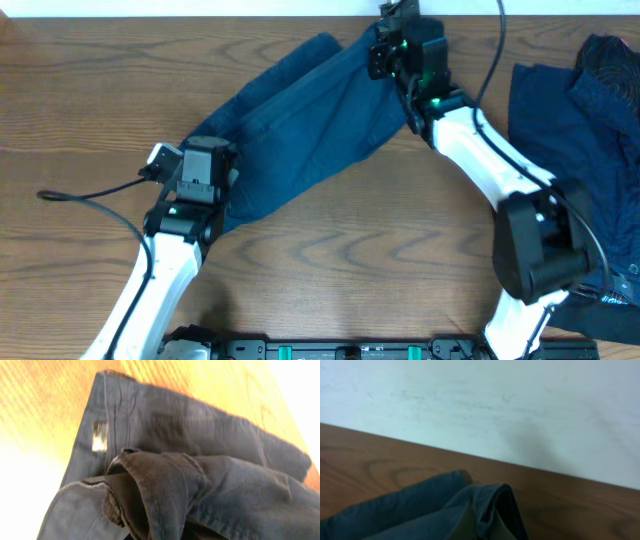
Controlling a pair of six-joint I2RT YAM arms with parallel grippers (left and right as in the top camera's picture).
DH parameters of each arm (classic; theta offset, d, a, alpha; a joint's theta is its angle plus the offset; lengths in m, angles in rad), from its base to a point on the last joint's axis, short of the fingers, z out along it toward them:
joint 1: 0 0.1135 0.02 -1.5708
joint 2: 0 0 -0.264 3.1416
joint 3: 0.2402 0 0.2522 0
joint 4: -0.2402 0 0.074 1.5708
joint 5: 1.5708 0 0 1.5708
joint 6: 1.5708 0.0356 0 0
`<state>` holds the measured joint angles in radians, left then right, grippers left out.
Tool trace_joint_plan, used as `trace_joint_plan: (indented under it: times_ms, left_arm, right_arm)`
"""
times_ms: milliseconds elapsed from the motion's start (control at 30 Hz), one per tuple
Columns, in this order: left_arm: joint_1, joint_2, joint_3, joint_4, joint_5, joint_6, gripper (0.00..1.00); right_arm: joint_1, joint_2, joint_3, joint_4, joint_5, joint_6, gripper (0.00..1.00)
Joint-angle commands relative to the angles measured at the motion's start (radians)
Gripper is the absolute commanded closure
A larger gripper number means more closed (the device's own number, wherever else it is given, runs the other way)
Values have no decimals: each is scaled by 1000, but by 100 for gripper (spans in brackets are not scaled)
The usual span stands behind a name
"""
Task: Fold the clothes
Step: 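Lift the shorts and fold the bottom edge up toward the waistband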
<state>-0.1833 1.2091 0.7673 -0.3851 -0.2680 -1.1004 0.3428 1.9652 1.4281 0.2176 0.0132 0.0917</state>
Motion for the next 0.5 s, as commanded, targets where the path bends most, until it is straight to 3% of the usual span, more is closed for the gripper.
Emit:
trace_joint_plan:
  times_ms: [0, 467]
  left_arm:
    - [50, 57, -10, 36, -108, -5, 94]
    - [130, 210, -10, 256, -112, -5, 93]
  right_arm:
    - [-12, 53, 31, 81, 6, -30, 99]
    - [37, 212, 31, 306, 0, -30, 99]
